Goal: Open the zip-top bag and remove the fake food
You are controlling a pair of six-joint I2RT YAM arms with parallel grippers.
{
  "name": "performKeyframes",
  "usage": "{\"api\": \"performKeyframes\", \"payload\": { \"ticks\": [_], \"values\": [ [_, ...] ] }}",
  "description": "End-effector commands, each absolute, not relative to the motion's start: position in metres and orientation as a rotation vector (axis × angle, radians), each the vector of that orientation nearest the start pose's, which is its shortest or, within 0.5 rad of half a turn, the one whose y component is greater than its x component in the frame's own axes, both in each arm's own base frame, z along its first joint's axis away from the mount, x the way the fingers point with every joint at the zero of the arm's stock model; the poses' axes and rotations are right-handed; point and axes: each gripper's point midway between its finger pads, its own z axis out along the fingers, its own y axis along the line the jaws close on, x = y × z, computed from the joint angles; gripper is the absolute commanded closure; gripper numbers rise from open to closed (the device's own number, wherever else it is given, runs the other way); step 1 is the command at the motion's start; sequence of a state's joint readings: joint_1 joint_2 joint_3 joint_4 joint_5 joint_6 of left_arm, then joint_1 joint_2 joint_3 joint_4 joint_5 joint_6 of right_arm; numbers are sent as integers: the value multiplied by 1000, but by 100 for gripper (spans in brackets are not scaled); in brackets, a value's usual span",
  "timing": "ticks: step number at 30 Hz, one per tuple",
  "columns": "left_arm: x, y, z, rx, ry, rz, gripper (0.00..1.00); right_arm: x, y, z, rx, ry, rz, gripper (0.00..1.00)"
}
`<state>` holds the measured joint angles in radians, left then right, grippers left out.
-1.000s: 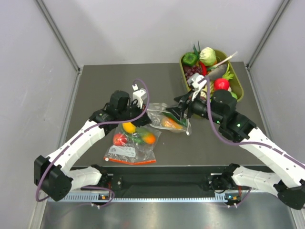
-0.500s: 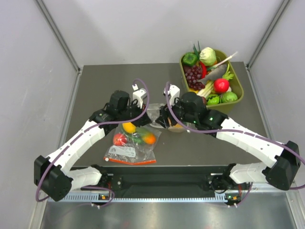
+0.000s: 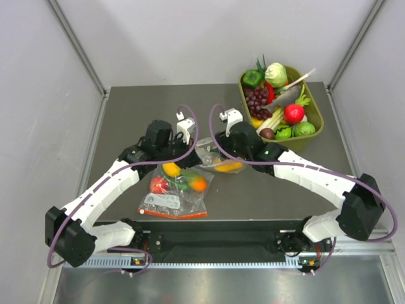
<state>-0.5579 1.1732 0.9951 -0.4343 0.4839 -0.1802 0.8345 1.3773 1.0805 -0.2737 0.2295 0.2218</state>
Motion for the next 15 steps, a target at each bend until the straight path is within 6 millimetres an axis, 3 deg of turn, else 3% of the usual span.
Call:
{"api": "performKeyframes", "payload": {
  "ticks": [1, 4, 9, 15],
  "values": [
    [235, -253, 239, 738, 2031, -957, 100, 323, 267, 192, -394, 2066, 304, 42],
    [234, -252, 241, 740, 2024, -954, 100, 325, 266, 182, -422, 2088, 271, 42],
    [234, -252, 241, 739, 2025, -953, 100, 317, 265, 146, -550, 2189, 210, 42],
    [234, -252, 241, 739, 2027, -955, 100, 301, 274, 123, -714, 2213, 279, 38]
  ]
}}
